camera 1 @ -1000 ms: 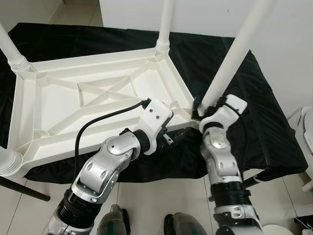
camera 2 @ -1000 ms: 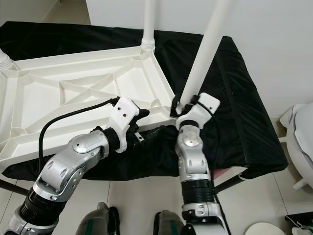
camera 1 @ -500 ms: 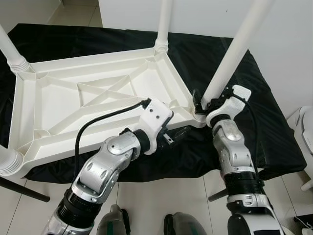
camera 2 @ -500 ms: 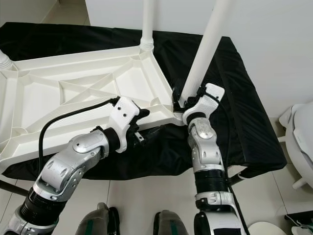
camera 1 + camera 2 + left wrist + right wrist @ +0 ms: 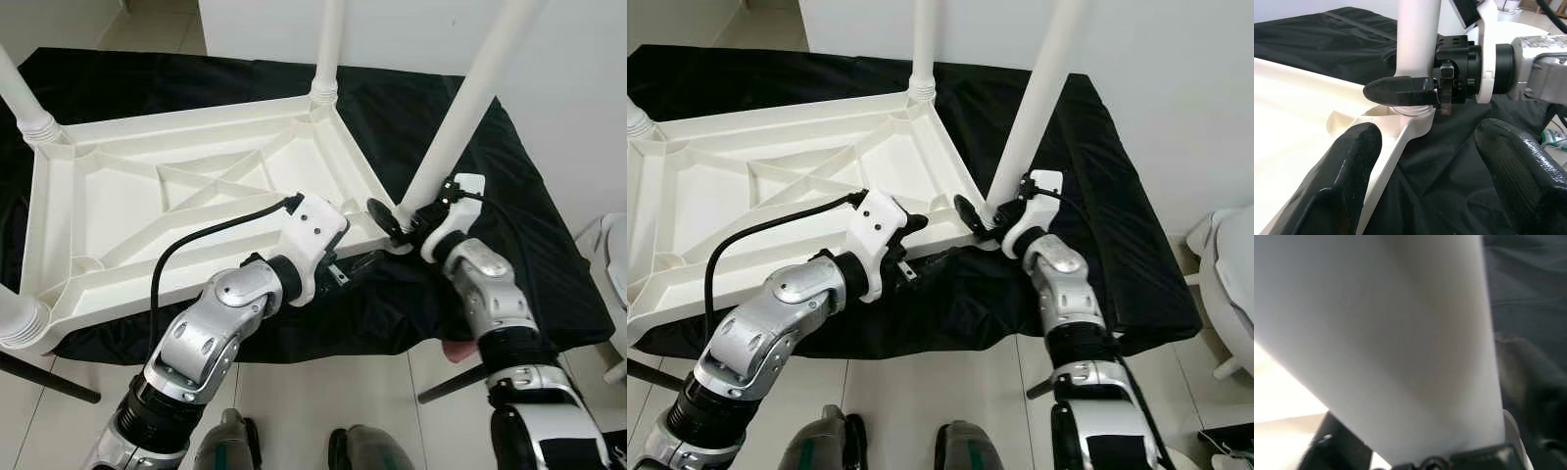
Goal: Building children table
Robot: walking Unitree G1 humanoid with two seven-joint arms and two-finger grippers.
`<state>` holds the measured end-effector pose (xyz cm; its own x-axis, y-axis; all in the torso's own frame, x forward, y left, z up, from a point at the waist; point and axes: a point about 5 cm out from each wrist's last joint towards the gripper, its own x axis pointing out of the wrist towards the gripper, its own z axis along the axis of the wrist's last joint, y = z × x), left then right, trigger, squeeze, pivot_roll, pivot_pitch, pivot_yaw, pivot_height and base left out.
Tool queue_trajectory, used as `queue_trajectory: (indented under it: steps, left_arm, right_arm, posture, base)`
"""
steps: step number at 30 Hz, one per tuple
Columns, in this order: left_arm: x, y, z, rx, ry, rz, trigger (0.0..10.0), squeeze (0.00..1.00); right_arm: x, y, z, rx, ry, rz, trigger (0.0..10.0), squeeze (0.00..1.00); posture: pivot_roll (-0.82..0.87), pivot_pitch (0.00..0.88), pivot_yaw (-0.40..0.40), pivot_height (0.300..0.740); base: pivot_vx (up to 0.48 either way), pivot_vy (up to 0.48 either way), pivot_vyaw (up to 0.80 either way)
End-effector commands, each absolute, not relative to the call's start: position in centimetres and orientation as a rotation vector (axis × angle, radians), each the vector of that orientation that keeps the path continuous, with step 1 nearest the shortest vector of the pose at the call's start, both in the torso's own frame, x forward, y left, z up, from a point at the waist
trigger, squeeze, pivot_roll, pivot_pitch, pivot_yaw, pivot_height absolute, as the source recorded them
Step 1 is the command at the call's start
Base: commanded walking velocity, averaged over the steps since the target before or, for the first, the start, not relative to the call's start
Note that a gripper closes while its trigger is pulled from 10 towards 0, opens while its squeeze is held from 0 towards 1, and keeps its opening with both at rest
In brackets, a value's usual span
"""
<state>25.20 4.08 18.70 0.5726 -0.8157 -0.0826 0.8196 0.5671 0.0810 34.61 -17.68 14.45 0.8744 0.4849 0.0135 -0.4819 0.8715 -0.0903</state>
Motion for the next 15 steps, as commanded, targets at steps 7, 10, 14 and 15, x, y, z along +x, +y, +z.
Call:
queue_trajectory:
  steps: [7,10,14,15]
  left_arm:
    - [25.1,4.1,19.0,0.118,0.027,-0.976,10.0,0.00]
    - [25.1,4.0,19.0,0.118,0.027,-0.979,10.0,0.00]
    - [25.1,3.9,18.9,0.118,0.027,-0.982,10.0,0.00]
    - [25.1,3.9,18.9,0.118,0.027,-0.982,10.0,0.00]
  right_arm:
    - [34.9,-18.5,14.8,-0.120,-0.047,0.566,0.0,0.00]
    - [35.1,-18.8,15.2,-0.133,-0.063,0.581,0.0,0.00]
    - [35.3,-19.3,15.3,-0.142,-0.066,0.566,3.5,0.00]
    - [35.3,-19.3,15.3,-0.142,-0.066,0.566,3.5,0.00]
  posture:
    - [-0.12,0.065,-0.010,0.740]
    - [-0.12,0.064,-0.009,0.740]
    - [-0.12,0.061,-0.012,0.740]
    - [-0.12,0.061,-0.012,0.740]
  base:
    - [0.000,0.000,0.00]
    - [0.000,0.000,0.00]
    - [0.000,0.000,0.00]
    - [0.000,0.000,0.00]
